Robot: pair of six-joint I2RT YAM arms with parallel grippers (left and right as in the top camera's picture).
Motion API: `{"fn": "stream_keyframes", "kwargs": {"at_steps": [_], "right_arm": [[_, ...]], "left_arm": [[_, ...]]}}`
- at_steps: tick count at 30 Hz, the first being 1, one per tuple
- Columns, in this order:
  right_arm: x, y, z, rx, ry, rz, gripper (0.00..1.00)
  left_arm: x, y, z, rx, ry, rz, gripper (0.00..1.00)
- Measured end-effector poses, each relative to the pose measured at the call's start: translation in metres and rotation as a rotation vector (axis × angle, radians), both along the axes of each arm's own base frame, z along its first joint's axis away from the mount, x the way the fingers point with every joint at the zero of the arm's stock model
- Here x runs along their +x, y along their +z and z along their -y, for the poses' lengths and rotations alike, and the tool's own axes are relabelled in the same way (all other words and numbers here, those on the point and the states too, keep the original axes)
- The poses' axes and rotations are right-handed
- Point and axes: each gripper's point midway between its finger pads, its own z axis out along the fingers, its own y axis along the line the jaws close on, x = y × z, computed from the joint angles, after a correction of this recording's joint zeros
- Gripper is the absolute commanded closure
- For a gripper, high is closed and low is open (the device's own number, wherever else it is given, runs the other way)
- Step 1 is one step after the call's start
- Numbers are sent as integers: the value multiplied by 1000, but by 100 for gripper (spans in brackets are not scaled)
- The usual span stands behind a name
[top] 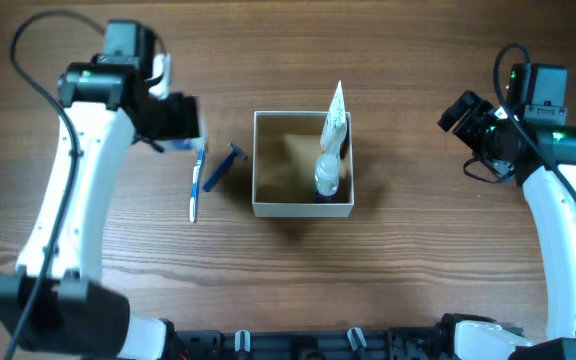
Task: Pack container
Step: 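Carry the swab tub with the left gripper into the box, release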
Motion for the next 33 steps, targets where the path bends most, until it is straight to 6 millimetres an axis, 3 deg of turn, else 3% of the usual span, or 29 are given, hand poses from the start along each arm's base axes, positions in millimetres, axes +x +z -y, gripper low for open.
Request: {"fn": "stream_keyframes", "kwargs": {"at_steps": [3, 5, 8, 11, 14, 20, 23, 26, 33], "right_arm": [[0, 0, 0, 0, 0, 0, 0], [0, 0, 0, 0, 0, 0, 0], [0, 0, 0, 0, 0, 0, 0], [0, 0, 0, 0, 0, 0, 0], [0, 0, 0, 0, 0, 0, 0], [0, 0, 0, 0, 0, 0, 0], [0, 0, 0, 0, 0, 0, 0], [0, 0, 0, 0, 0, 0, 0], [0, 0, 0, 0, 0, 0, 0]], "left_arm": [[4, 29, 47, -41, -96, 110, 14], [2, 38, 79, -71, -154, 152, 13], [-5, 40, 121, -113, -221, 174, 13], [-10, 36, 148, -139, -242, 169, 13], [-9, 21, 162, -138, -230, 133, 15], [-4, -41, 175, -97, -162, -19, 16], [-3, -62, 177, -79, -142, -69, 16], [-3, -74, 177, -68, -130, -95, 11], [3, -73, 169, -24, -99, -64, 8]]}}
